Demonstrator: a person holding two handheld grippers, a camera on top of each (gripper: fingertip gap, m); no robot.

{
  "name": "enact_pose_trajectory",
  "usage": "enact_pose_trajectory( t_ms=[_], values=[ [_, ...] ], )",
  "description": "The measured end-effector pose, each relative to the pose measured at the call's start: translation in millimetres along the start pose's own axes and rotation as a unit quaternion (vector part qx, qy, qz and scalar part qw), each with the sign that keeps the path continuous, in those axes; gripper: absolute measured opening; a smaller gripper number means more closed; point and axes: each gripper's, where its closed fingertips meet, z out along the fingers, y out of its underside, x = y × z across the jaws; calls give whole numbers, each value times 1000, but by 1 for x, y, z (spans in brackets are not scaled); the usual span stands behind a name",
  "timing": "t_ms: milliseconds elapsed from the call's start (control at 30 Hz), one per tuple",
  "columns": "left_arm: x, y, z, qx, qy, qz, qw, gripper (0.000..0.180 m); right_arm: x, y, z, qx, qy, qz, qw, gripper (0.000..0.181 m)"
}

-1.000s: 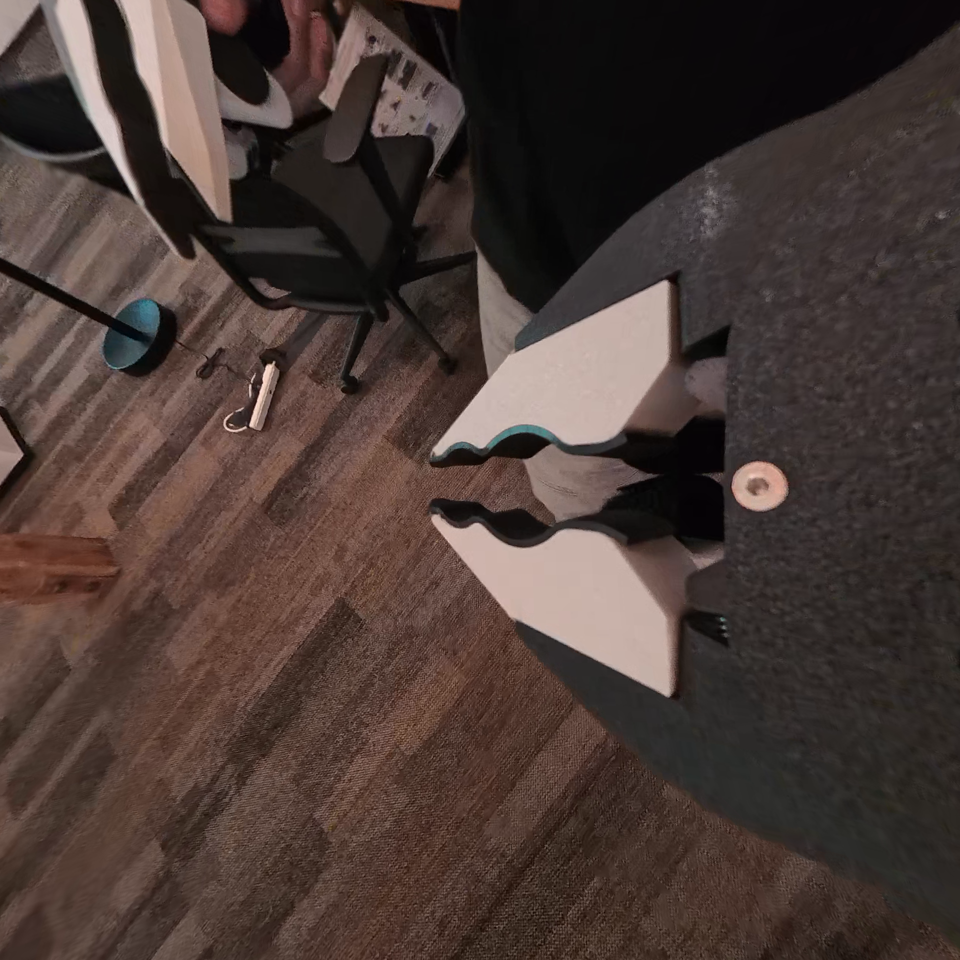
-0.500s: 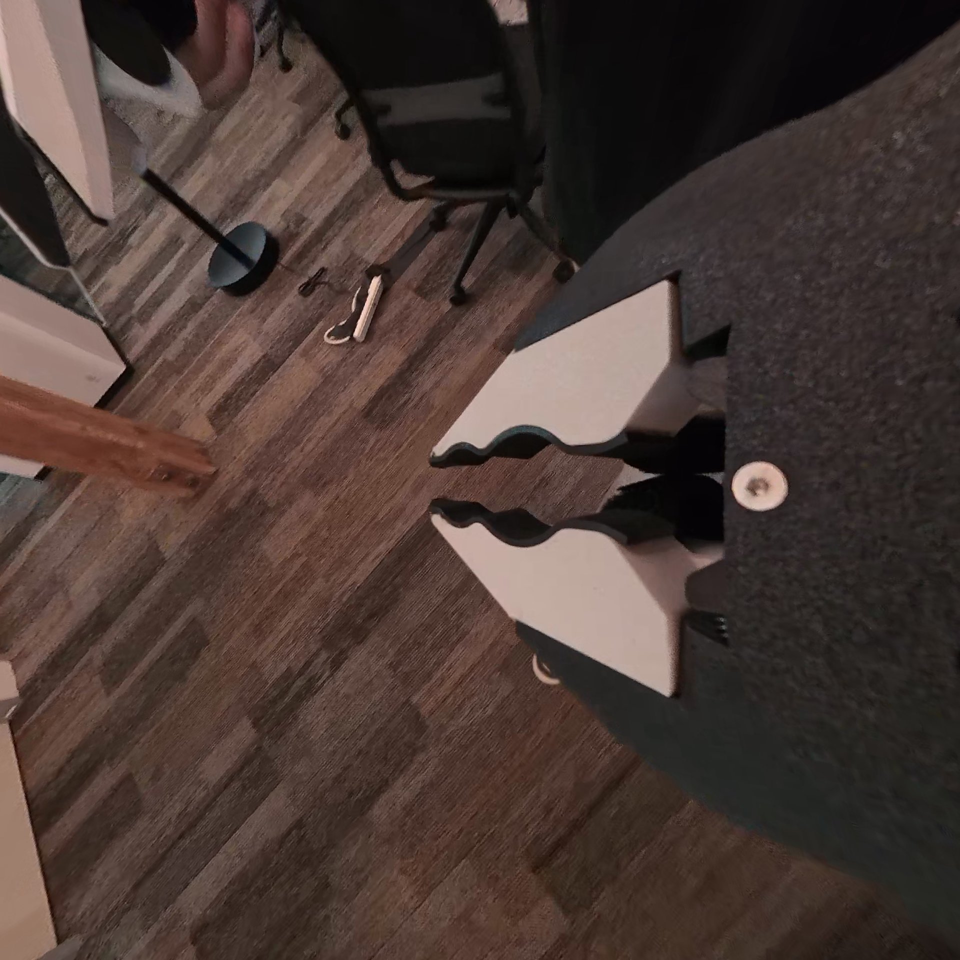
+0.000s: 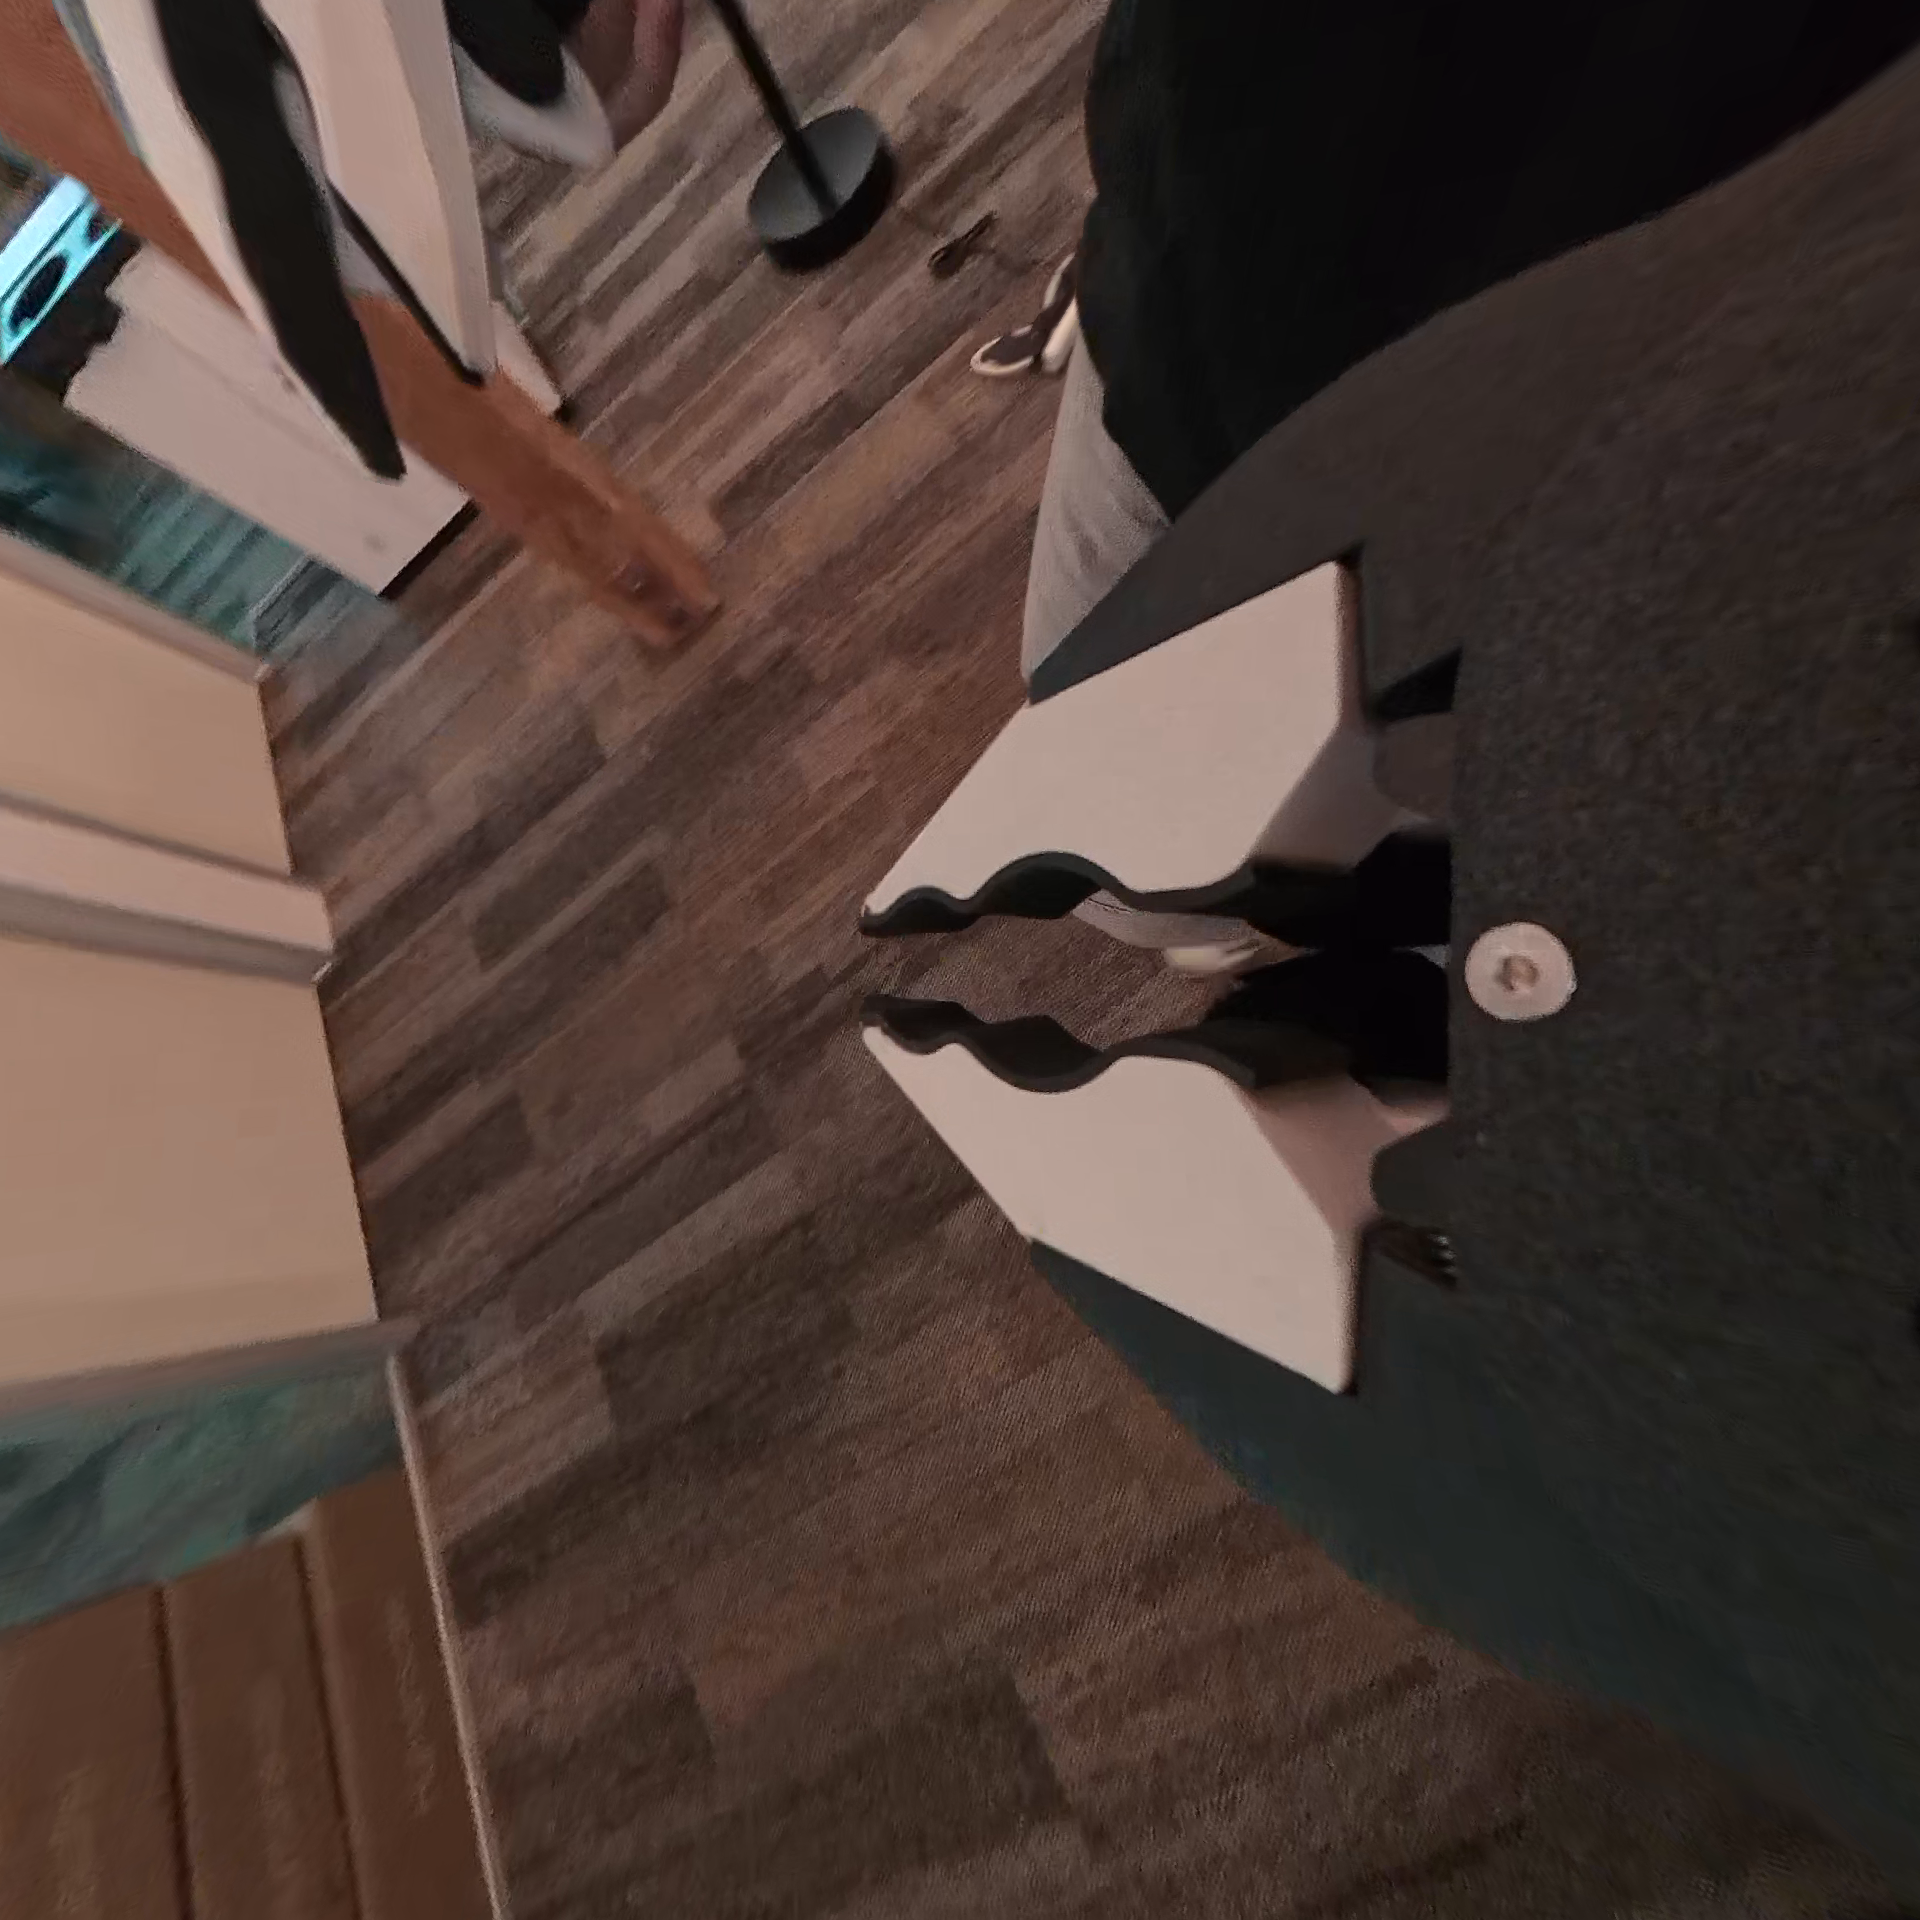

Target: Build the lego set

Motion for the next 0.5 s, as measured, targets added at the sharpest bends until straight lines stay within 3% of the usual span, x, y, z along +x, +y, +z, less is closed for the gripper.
enact_pose_trajectory(
  t_ms=[233,500],
  values=[
    [-171,-57,82,-7,-65,-56,996,10,213,-54,124,-42,16,-22,999,35],
    [-360,-159,177,-57,-126,-97,986,11,418,-216,285,-61,-33,-63,996,35]
  ],
)
